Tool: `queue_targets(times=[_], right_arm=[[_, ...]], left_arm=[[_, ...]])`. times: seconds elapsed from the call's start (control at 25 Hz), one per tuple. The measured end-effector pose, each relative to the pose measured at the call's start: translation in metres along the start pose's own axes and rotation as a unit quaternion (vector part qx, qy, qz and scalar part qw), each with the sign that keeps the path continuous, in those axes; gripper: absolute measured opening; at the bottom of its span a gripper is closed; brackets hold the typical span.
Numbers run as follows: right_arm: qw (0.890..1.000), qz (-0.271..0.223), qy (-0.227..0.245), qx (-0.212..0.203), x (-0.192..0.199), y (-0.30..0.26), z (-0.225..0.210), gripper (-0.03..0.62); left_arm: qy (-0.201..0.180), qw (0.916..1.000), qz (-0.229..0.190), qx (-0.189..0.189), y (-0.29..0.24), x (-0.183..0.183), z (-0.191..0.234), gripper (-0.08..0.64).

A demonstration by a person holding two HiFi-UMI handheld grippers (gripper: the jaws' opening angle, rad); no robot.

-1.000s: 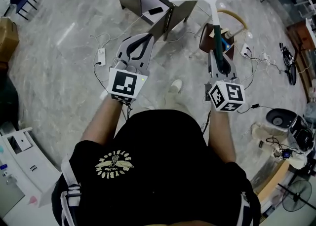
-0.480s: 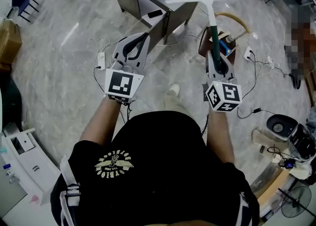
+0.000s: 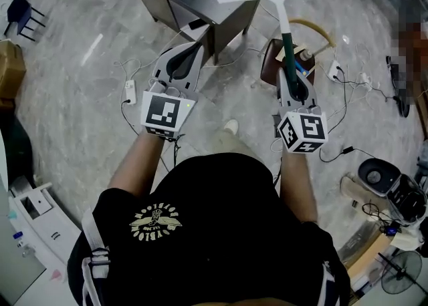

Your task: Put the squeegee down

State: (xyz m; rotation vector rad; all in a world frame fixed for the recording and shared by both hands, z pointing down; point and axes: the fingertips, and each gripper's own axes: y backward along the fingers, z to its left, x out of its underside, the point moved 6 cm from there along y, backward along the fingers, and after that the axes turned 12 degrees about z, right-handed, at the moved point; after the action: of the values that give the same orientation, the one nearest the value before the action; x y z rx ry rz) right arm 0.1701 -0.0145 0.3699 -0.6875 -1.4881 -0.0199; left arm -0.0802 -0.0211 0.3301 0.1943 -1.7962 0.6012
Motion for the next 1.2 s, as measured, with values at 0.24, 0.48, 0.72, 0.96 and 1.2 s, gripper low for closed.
queue_targets(times=[0.24,0.48,0.72,0.96,1.2], right_arm=[[1.000,0.008,-0.006,-0.010,-0.018,-0.037,-0.042,0.069],[0.999,0.005,0.001,-0.036,-0.035,-0.067,-0.080,0.069],[0.998,-0.006,0.012,-0.063,-0.054,-0.096,-0.104,0.069],[0.997,0.001,0.014,-0.082,-0.062,-0.119,-0.109,0.069],[0.996,0.007,0.015,-0.089,-0.068,-0.141,-0.108,0.069]], left_arm=[[0.012,0.9999,0.005,-0.008,-0.051,-0.018,0.013,0.023],[0.017,0.9994,0.005,-0.030,-0.095,-0.036,0.015,0.023],[0.020,0.9977,0.003,-0.065,-0.115,-0.050,0.018,0.023],[0.026,0.9956,0.011,-0.090,-0.117,-0.048,0.032,0.023],[0.027,0.9950,0.018,-0.094,-0.125,-0.046,0.048,0.023]])
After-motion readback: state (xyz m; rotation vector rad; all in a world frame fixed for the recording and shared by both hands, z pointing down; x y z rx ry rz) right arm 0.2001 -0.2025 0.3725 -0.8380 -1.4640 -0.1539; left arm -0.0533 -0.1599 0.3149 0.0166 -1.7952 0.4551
